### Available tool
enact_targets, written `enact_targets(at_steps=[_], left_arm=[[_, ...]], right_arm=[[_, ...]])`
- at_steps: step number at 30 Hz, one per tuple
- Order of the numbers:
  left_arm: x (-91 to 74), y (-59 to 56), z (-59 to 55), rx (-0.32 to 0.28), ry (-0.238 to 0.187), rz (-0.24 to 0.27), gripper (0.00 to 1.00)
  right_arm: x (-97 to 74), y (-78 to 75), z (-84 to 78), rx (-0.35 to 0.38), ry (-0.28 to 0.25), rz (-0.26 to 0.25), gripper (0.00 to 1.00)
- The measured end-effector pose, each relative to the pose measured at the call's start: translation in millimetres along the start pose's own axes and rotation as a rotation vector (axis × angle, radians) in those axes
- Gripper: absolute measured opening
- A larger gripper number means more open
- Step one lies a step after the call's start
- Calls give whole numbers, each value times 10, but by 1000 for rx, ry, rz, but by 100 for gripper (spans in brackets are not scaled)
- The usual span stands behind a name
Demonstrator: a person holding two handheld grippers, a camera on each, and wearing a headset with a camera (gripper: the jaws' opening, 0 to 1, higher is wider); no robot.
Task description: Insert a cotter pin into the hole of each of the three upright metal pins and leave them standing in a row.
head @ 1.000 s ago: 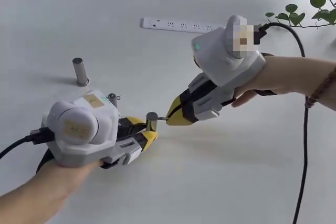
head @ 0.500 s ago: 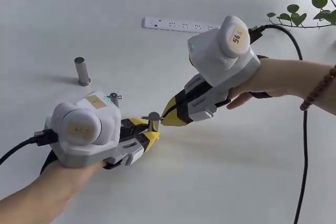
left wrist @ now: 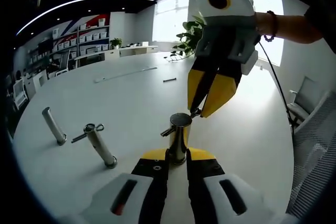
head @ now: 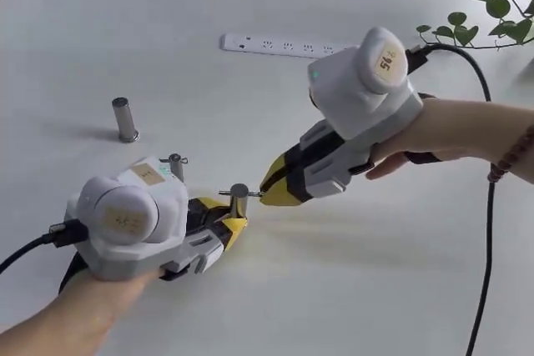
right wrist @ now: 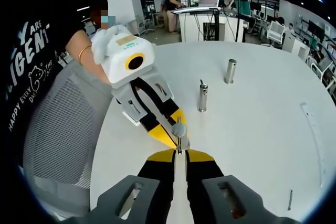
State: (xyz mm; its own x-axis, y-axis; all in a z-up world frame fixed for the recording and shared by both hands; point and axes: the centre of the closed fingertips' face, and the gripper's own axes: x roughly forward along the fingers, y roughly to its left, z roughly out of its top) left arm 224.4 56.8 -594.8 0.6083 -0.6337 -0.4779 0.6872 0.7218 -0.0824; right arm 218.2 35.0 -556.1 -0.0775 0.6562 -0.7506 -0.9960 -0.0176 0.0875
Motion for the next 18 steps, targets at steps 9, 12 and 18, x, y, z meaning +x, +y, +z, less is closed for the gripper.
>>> enact_targets(at_steps=[9, 12, 18], left_arm=[[-2, -6, 1, -1, 2, 2, 11], [-2, -4, 1, -1, 3, 3, 11], [-5, -3, 0, -22, -1, 3, 11]], right_arm=[[38, 29, 16, -19, 8, -1, 0], [49, 36, 41, -22, 8, 1, 0], [53, 36, 51, -22, 9, 0, 0]])
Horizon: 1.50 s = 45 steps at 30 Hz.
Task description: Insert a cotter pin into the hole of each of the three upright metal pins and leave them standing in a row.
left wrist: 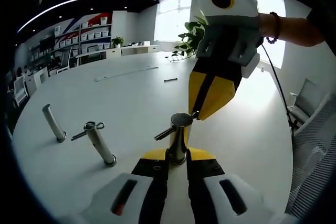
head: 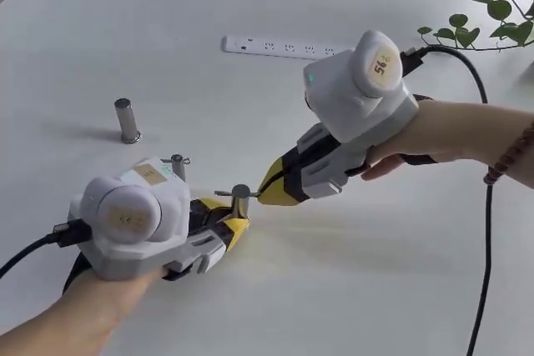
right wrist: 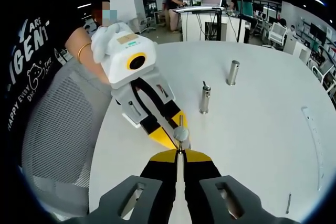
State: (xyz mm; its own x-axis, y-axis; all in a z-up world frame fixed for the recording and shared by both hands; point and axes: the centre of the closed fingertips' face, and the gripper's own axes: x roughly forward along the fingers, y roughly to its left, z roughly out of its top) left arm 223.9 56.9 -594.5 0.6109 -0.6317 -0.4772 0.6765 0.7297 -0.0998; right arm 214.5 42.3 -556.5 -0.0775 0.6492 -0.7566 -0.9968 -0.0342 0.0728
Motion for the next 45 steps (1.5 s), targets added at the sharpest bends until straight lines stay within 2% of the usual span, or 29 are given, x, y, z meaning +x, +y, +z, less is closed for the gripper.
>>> enact_targets(at_steps=[15, 18, 22, 26, 30, 35, 41, 45], left_arm=[[2, -7, -1, 6, 2, -3, 11], [-2, -6, -5, -27, 7, -4, 11], [4, -1, -3, -27, 9, -2, 12], [6, 21, 0, -87, 16, 0, 15], [-12, 27, 43, -85, 6, -8, 22], [-60, -6, 11, -36, 37, -16, 28], [-114, 6, 11, -30, 40, -14, 29], [-138, 11, 20, -29, 38, -12, 30]], right_arm=[[44, -15, 38, -22, -8, 2, 0], [42, -12, 36, -18, -9, 3, 0], [45, -15, 36, -13, -9, 3, 0], [45, 9, 42, -8, -15, 8, 2], [45, -3, 64, -2, -34, -10, 7], [61, -14, 118, 15, -65, -24, 11], [111, -2, 167, 18, -86, -33, 16], [194, 23, 171, 23, -89, -39, 16]])
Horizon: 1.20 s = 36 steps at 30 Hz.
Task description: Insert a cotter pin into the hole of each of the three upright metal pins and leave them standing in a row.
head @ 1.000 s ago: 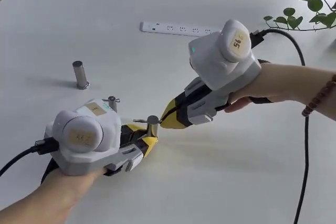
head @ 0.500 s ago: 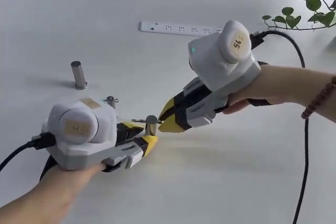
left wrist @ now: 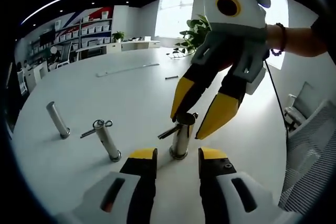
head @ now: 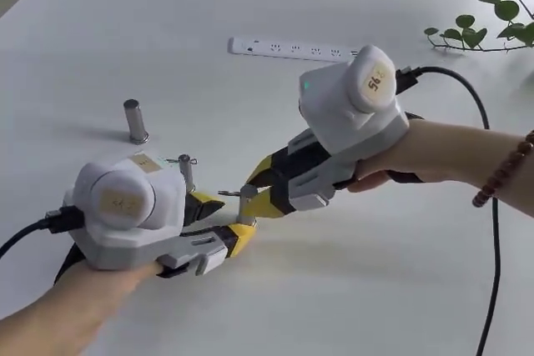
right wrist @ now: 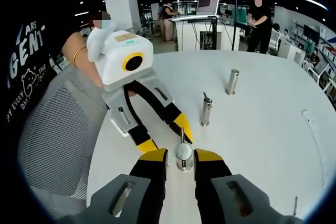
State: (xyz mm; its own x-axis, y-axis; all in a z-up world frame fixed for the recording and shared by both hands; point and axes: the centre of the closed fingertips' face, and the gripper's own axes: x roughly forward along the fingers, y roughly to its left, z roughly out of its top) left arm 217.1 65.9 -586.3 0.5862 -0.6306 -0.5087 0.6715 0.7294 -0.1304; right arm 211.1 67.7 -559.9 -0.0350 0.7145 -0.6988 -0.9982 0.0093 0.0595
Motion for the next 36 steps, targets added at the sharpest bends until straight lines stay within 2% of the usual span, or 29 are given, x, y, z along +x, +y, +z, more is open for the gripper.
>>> enact_targets(at_steps=[13, 22, 27, 36], left_arm=[[-36, 10, 2, 9, 1, -4, 31], [-117, 20, 7, 4, -4, -6, 32], [-157, 3, -22, 38, 6, -20, 33], [-206, -7, -33, 53, 7, -36, 34]], right_arm=[[59, -48, -12, -15, -3, -40, 11], [68, -73, -25, -32, -4, -33, 9], [69, -80, -25, -31, -11, -33, 9], [65, -81, -26, -24, -11, -27, 9]])
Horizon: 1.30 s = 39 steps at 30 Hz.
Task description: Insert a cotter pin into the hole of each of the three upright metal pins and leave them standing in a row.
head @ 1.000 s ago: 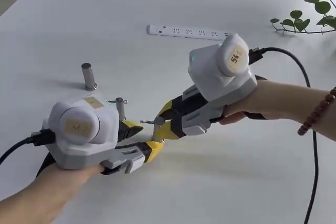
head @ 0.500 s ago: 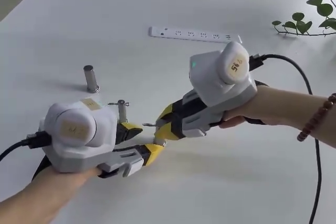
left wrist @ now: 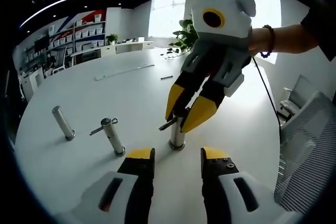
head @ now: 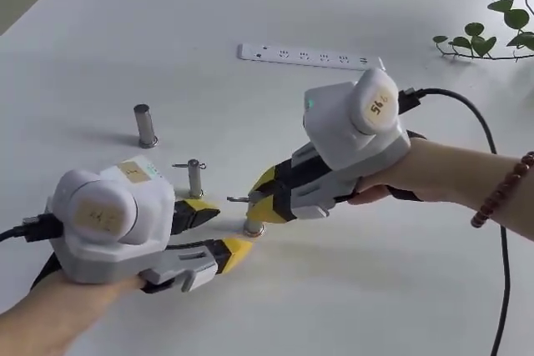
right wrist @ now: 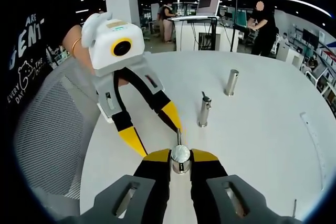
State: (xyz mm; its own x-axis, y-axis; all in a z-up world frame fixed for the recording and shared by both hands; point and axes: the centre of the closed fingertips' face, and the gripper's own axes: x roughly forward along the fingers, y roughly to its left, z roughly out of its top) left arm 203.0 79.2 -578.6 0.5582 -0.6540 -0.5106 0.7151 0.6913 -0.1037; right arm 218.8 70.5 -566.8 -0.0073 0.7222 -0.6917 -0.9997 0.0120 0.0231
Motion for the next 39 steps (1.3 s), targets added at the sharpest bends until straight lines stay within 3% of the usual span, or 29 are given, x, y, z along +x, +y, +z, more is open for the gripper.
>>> enact_targets(at_steps=[9, 18, 29, 39], left_arm=[[-145, 4, 56, -18, -24, 4, 35], [-318, -1, 47, 3, -22, -9, 36], [-465, 24, 96, -10, -56, 3, 40], [-507, 10, 92, -9, -65, 9, 41]], right_arm=[[-17, -17, 4, -4, -7, 1, 8], [-82, -190, 76, -14, -13, -32, 8], [-70, -366, 13, -18, 9, -46, 8], [-47, -416, 7, -22, 9, -22, 8]])
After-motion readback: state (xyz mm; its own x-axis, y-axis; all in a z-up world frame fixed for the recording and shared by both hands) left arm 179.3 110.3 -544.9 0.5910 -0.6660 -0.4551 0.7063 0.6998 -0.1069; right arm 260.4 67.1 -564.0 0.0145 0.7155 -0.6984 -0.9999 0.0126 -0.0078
